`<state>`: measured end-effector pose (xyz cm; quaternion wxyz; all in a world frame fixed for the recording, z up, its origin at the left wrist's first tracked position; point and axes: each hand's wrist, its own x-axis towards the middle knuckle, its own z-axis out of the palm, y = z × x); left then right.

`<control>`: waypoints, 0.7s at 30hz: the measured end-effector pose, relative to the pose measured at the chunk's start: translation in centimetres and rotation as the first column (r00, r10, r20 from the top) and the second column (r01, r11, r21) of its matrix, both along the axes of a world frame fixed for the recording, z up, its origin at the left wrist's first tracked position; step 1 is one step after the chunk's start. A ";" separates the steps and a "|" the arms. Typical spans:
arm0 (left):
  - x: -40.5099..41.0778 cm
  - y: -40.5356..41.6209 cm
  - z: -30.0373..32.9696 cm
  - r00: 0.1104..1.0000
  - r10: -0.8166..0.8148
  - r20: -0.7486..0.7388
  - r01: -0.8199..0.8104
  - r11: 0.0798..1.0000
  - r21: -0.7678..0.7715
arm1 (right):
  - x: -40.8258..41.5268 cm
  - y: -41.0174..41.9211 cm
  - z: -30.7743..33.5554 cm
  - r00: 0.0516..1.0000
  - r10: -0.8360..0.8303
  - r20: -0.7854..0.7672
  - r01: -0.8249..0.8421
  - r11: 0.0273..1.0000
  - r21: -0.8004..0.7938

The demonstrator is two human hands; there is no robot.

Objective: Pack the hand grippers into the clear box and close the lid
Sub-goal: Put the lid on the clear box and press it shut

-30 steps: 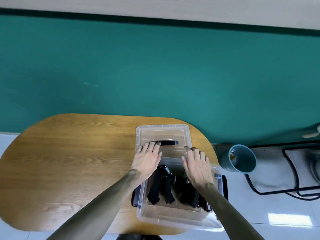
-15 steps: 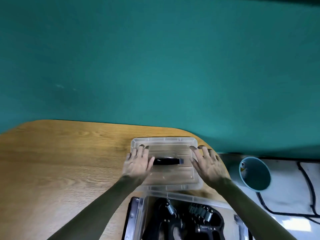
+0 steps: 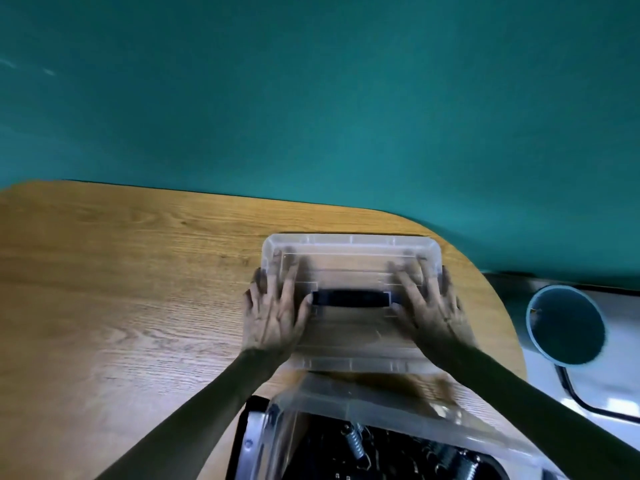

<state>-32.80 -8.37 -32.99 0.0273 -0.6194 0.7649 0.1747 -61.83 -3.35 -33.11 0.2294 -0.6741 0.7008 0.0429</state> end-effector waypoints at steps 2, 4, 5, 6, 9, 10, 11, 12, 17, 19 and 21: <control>-0.4 -0.2 -0.2 1.000 0.016 -0.008 -0.016 1.000 -0.011 | 0.2 -0.3 0.0 0.999 0.035 0.013 -0.035 0.999 -0.022; -0.6 -0.5 -0.2 1.000 0.019 -0.013 -0.020 1.000 -0.024 | 0.3 -0.6 0.3 0.998 0.017 0.060 -0.013 0.997 -0.074; -0.7 -0.7 -0.1 1.000 0.022 -0.015 -0.022 0.999 -0.026 | 0.4 -0.7 0.5 0.996 -0.004 0.092 0.014 0.994 -0.109; -0.9 -0.9 0.1 0.999 0.033 -0.016 -0.033 0.999 -0.025 | 0.4 -0.7 0.5 0.992 -0.025 0.125 0.042 0.990 -0.135; -2.0 -1.0 0.9 0.995 0.096 -0.036 -0.097 0.995 -0.020 | 0.7 -0.8 0.3 0.983 -0.085 0.162 0.114 0.977 -0.179; -2.2 -0.9 1.0 0.993 0.106 -0.046 -0.107 0.994 -0.016 | 0.8 -1.0 0.3 0.979 -0.121 0.162 0.150 0.973 -0.178; -2.4 -0.9 1.1 0.993 0.107 -0.057 -0.108 0.994 -0.016 | 0.8 -1.3 0.2 0.974 -0.160 0.161 0.186 0.968 -0.167; -2.5 -1.0 1.1 0.992 0.102 -0.067 -0.104 0.994 -0.017 | 0.9 -1.5 0.0 0.970 -0.188 0.155 0.212 0.965 -0.155; -2.4 -1.2 1.0 0.991 0.061 -0.120 -0.068 0.997 -0.048 | 0.7 -1.7 -0.4 0.976 -0.197 0.094 0.213 0.956 -0.202; -2.8 -1.2 1.3 0.993 0.073 -0.097 -0.079 0.994 -0.069 | 0.7 -1.8 -0.3 0.972 -0.214 0.097 0.231 0.945 -0.233; -3.1 -1.6 1.9 0.995 0.074 -0.074 -0.080 0.993 -0.084 | 0.7 -2.0 0.2 0.971 -0.217 0.096 0.235 0.934 -0.268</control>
